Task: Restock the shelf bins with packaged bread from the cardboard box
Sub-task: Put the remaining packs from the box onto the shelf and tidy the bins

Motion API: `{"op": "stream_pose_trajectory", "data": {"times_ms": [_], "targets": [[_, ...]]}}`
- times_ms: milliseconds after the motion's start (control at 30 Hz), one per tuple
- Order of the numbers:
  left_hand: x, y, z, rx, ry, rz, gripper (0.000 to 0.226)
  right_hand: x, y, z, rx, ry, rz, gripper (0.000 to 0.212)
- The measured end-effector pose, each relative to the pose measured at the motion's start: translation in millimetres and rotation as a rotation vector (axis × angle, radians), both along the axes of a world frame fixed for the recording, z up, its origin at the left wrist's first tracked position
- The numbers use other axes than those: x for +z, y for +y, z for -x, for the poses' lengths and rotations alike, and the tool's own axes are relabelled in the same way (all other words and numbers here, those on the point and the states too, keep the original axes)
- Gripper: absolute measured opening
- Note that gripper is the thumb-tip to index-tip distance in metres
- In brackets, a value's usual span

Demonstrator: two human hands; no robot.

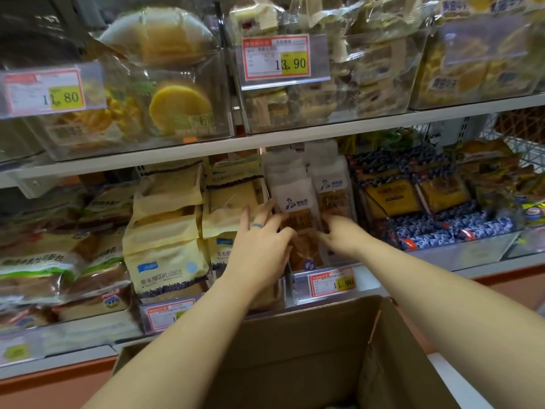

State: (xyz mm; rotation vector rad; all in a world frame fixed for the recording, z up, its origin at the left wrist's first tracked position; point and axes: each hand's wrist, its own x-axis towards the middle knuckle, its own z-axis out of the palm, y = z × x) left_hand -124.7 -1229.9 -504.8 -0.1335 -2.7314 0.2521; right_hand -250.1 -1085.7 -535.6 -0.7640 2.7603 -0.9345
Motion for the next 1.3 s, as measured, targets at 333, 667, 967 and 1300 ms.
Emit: {"op": "stream_pose_trajectory", "data": {"times_ms": [333,667,967,1300], "targets": [[-55,-7,-79,-0.251,0.228,-0.351,0.02,-22,32,-121,0.173,0.472,0.088,0.012],[-166,-36,-119,-0.255,-0.242,-0.202,0.027,-106,-2,-162,0.737,0.382,-0.537,0.015],[-276,-75,-130,0.17,-0.935,-0.295,0.026,-259,-7,-146,0.434,-0.261,-0.883,0.029],[-381,-69,-167,0.829,-0.896,-0.874,0.05,-355,37,-179,-0.177,-0.516,-0.684,0.074]]}}
